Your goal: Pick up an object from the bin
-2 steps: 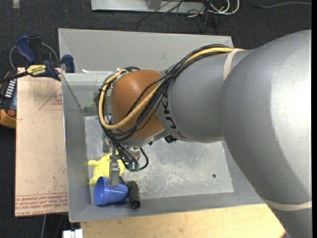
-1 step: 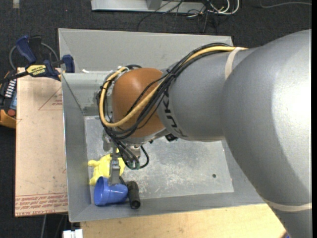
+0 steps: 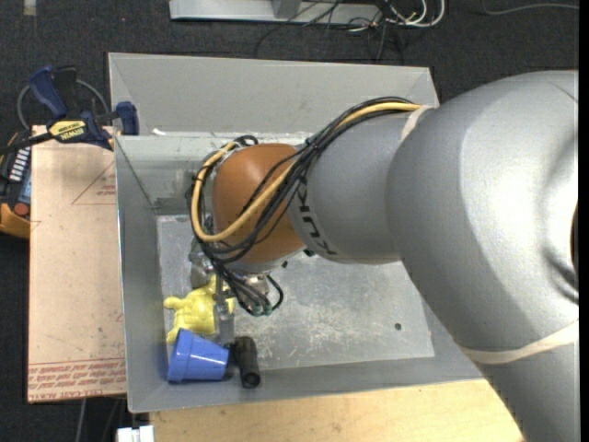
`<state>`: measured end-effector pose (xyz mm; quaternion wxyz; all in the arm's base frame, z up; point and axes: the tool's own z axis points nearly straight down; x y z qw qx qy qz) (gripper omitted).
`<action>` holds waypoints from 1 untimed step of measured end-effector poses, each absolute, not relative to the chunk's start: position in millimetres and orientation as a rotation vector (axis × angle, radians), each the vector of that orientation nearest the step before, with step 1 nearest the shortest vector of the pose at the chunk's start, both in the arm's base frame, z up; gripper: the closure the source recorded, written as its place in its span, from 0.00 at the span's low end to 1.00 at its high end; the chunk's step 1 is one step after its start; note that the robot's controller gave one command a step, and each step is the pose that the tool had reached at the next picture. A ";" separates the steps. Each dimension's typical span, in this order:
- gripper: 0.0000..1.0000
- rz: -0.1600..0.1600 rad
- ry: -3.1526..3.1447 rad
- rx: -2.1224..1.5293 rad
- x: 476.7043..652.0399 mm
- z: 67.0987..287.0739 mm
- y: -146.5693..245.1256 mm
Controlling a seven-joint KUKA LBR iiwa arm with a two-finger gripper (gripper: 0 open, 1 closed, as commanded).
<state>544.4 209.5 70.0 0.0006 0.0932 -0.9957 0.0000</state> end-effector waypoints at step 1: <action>0.00 -0.001 -3.145 0.204 544.0 71.8 214.6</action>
Offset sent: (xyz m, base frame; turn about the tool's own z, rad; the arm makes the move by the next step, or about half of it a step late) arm 0.0000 0.0000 0.0000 0.0000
